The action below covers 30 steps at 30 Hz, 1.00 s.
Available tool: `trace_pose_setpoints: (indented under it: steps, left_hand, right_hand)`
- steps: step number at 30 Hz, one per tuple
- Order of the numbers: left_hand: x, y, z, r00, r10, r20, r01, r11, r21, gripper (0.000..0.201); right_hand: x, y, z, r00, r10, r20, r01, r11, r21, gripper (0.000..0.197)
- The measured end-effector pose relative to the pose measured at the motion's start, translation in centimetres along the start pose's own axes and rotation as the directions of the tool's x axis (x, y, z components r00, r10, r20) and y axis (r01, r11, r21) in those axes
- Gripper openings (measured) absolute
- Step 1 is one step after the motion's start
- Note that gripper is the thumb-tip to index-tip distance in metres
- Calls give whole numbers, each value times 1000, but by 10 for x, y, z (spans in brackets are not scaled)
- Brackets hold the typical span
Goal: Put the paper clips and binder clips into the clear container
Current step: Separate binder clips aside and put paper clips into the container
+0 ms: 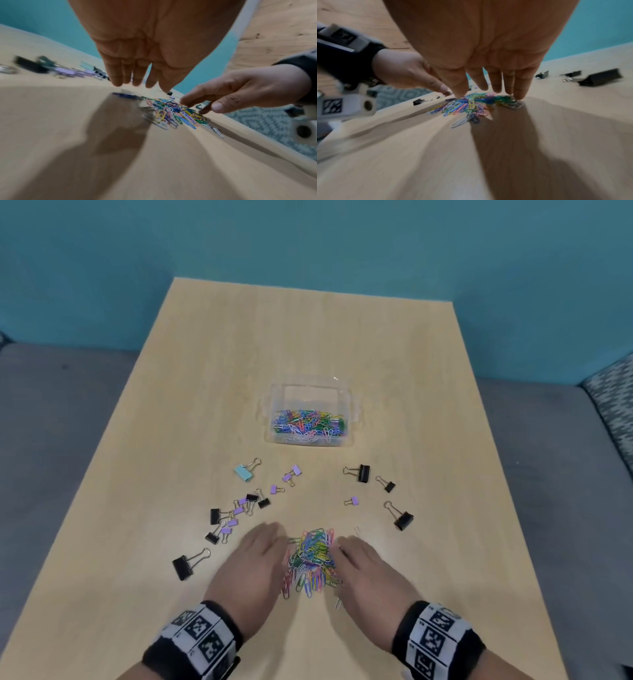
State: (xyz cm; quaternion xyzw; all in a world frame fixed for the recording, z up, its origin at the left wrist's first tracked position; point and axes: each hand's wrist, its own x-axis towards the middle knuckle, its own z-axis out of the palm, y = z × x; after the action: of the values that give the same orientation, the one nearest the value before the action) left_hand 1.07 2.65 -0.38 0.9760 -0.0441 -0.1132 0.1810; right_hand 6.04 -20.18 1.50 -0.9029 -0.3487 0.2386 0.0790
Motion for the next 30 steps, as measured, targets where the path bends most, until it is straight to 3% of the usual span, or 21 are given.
trace_pose_setpoints:
  steps: [3,5,7,11,18,24,30]
  left_hand:
    - [-18,-7,5,983,-182,-31,180,982,-62,71]
    - [-24,-3,13,984,-177,7,177,979,-100,92]
    - [-23,6,20,991,-131,22,132,988,-83,97]
    - [-8,26,27,995,-92,-23,90,992,-86,86]
    - [19,41,21,986,-149,-68,137,977,-162,44]
    - [24,29,22,989,-132,-70,126,989,-82,28]
    - [23,22,18,988,-153,-19,152,986,-65,20]
  right_hand:
    - [-15,2,-2,976,213,-47,-206,971,123,71]
    - [-19,-4,0,954,300,-29,-295,949,112,86]
    - [-16,-14,6,950,313,-14,-310,945,106,92]
    - [4,-28,15,948,312,-65,-297,938,179,87]
    - [34,-33,7,951,276,-143,-246,949,197,42]
    - [33,-28,-2,968,245,-62,-240,968,81,42]
    - [29,-22,-10,972,231,-36,-228,970,88,33]
